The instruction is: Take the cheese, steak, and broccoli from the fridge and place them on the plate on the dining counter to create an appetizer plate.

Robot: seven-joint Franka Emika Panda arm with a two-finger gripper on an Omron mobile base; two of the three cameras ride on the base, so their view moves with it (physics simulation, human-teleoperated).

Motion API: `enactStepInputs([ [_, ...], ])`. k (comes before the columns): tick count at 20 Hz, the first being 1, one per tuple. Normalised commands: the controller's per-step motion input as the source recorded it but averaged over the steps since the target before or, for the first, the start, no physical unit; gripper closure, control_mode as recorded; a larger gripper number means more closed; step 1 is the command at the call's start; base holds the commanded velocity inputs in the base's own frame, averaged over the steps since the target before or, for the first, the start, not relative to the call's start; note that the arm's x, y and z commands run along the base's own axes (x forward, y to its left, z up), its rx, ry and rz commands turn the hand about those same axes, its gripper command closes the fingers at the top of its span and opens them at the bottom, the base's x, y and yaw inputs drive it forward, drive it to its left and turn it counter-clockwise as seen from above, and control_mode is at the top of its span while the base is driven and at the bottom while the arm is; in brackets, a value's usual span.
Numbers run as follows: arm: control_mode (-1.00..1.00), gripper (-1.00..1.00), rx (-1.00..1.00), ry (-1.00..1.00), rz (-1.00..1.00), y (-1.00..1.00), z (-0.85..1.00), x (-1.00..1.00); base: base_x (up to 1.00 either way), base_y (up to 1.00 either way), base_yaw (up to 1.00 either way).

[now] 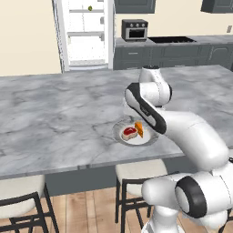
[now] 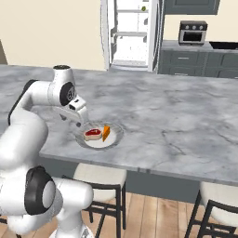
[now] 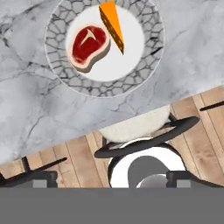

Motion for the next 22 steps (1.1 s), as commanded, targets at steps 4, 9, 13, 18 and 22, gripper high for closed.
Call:
enactStepInputs([
  [4, -1.0, -1.0, 0.0, -0.21, 0.29, -0.32, 0.88, -0.99, 0.0, 0.0, 0.0],
  [9, -1.0, -1.0, 0.0, -0.22, 0.21, -0.14, 0.62, -0.89, 0.0, 0.0, 0.0],
  [13, -1.0, -1.0, 0.0, -0.23, 0.24, -0.06, 0.34, -0.94, 0.0, 0.0, 0.0],
  [18, -1.0, -1.0, 0.0, -0.24, 0.27, -0.04, 0.24, -0.91, 0.0, 0.0, 0.0],
  [22, -1.0, -1.0, 0.0, 0.04, 0.03, -0.04, 0.33, -0.24, 0.0, 0.0, 0.0],
])
